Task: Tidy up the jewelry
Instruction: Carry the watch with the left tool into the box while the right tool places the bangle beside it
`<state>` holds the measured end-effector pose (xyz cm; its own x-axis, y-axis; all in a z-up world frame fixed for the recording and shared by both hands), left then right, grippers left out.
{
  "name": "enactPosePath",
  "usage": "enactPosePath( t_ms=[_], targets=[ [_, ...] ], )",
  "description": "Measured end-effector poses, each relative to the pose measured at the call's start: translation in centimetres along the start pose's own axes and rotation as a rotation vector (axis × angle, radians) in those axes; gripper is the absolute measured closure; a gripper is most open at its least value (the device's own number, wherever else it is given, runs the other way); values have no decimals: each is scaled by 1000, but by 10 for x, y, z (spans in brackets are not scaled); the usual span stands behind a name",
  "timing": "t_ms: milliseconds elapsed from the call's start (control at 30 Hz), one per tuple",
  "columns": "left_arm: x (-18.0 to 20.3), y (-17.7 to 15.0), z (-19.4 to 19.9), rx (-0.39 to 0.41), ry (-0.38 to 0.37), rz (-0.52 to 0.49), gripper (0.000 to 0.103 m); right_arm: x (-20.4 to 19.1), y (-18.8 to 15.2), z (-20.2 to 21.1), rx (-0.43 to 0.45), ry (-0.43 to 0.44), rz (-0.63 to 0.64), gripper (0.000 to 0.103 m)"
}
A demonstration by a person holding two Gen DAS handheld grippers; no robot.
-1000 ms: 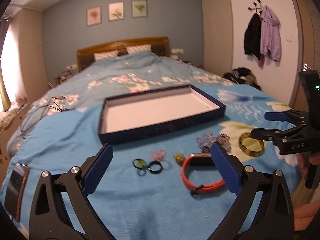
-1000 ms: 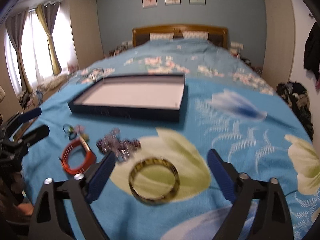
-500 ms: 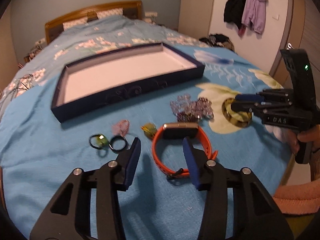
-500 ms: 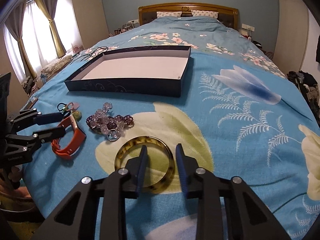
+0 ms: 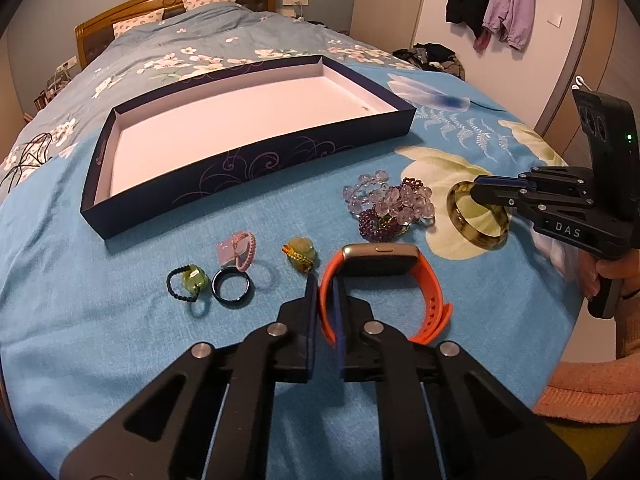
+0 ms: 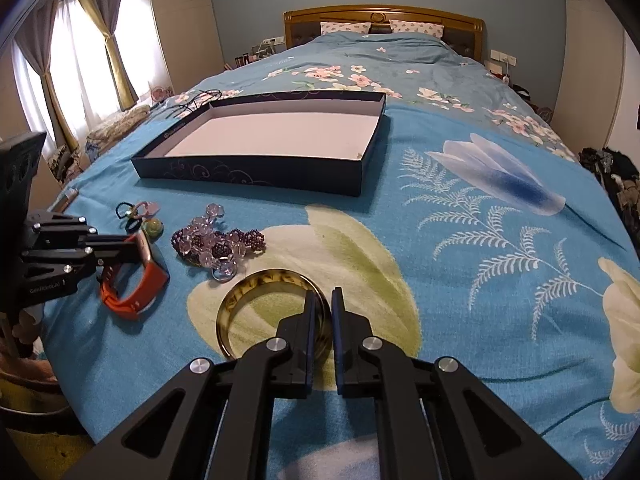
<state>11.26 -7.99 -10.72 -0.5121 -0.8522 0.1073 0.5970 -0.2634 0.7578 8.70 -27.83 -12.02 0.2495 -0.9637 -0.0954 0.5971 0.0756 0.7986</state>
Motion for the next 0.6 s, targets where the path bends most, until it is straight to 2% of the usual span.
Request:
enactPosePath(
  t_ms=[167,367,600],
  targets=[
    [-6,3,7,12,-26,55,96,1,9,7,37,25,-26,97],
    [-25,28,29,95,-35,117,96,-3,35,9,101,53,-9,97],
    [-68,76,34,167,58,155,96,-8,87,-12,167,83,40,97]
  ],
)
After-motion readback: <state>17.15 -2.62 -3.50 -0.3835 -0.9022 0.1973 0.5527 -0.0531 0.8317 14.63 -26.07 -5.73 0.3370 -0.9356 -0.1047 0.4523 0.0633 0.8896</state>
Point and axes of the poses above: each gripper's, at about its wrist camera, not at the fingertips, and z roughly against the way its jaws point, x to its right, y to its top, the point moved 2 cm from there along -z, roughly the way its jaws point, and after that the axes turned 12 degrees about x, right-handed, at the moved point
